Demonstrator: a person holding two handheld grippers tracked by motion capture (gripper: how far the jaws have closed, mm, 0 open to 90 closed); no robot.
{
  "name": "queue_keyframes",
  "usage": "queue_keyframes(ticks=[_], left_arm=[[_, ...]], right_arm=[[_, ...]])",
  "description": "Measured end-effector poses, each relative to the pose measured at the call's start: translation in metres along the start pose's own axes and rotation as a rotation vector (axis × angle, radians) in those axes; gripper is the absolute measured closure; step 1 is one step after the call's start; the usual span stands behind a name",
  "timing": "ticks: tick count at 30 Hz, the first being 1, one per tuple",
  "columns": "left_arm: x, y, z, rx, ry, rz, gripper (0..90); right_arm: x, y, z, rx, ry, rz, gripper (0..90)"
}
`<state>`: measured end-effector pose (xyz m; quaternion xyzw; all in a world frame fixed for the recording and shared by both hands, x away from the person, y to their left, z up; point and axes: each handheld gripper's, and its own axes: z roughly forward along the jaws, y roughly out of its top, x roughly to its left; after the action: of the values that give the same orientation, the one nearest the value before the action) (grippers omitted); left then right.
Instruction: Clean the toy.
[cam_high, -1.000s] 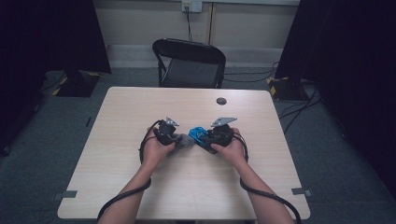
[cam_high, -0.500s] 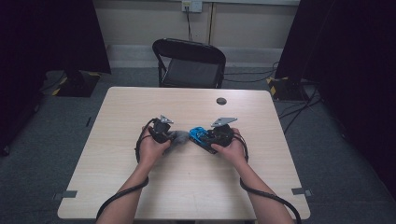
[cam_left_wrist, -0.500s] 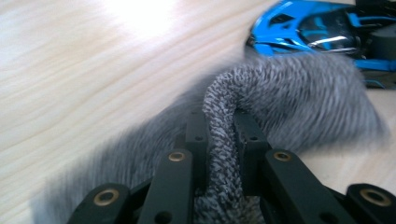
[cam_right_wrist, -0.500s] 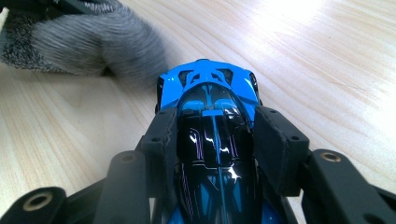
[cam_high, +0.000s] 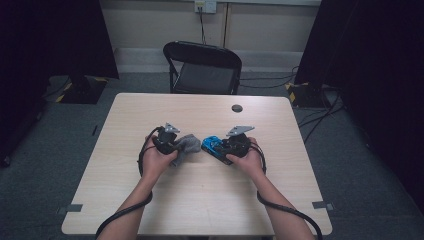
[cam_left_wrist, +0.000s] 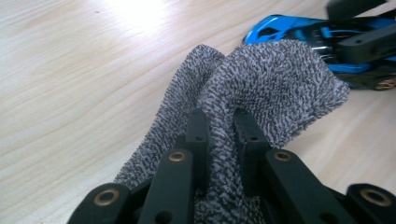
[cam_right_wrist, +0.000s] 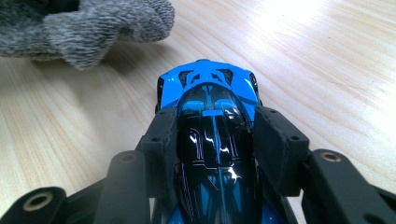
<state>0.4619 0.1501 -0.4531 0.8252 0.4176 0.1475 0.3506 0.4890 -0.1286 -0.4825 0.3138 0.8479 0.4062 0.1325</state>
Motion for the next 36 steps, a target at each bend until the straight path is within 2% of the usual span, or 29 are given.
queue_keyframes(ticks=[4, 11, 14, 19, 21, 22, 26, 31, 36], left_arm=[[-0.008, 0.001, -0.003, -0.01, -0.031, 0.001, 78.9], [-0.025, 0.002, -0.006, -0.021, -0.077, 0.045, 78.9], [-0.034, 0.0, -0.006, -0.025, -0.11, 0.053, 78.9], [-0.055, -0.004, -0.005, -0.022, -0.164, 0.091, 78.9], [-0.064, -0.007, -0.004, -0.015, -0.203, 0.098, 78.9], [-0.069, -0.007, -0.003, -0.012, -0.208, 0.111, 78.9], [-0.09, -0.007, -0.001, -0.004, -0.276, 0.152, 78.9], [-0.108, -0.005, 0.009, 0.003, -0.347, 0.18, 78.9], [-0.12, -0.007, 0.025, 0.031, -0.366, 0.205, 78.8]], right_arm=[[0.0, 0.0, 0.0, 0.0, 0.0, 0.0, 51.3], [0.0, 0.0, -0.001, 0.004, 0.002, 0.001, 51.3], [0.0, -0.001, -0.001, 0.0, 0.001, 0.002, 51.3], [0.0, -0.001, -0.001, 0.0, 0.001, 0.003, 51.3], [0.0, -0.001, -0.001, 0.001, 0.0, 0.004, 51.3], [0.0, -0.001, -0.001, 0.002, 0.0, 0.003, 51.3], [0.0, 0.0, -0.001, 0.01, 0.002, 0.006, 51.3], [0.0, 0.001, -0.001, 0.014, 0.003, 0.005, 51.3], [0.0, 0.001, -0.001, 0.014, 0.003, 0.005, 51.3]])
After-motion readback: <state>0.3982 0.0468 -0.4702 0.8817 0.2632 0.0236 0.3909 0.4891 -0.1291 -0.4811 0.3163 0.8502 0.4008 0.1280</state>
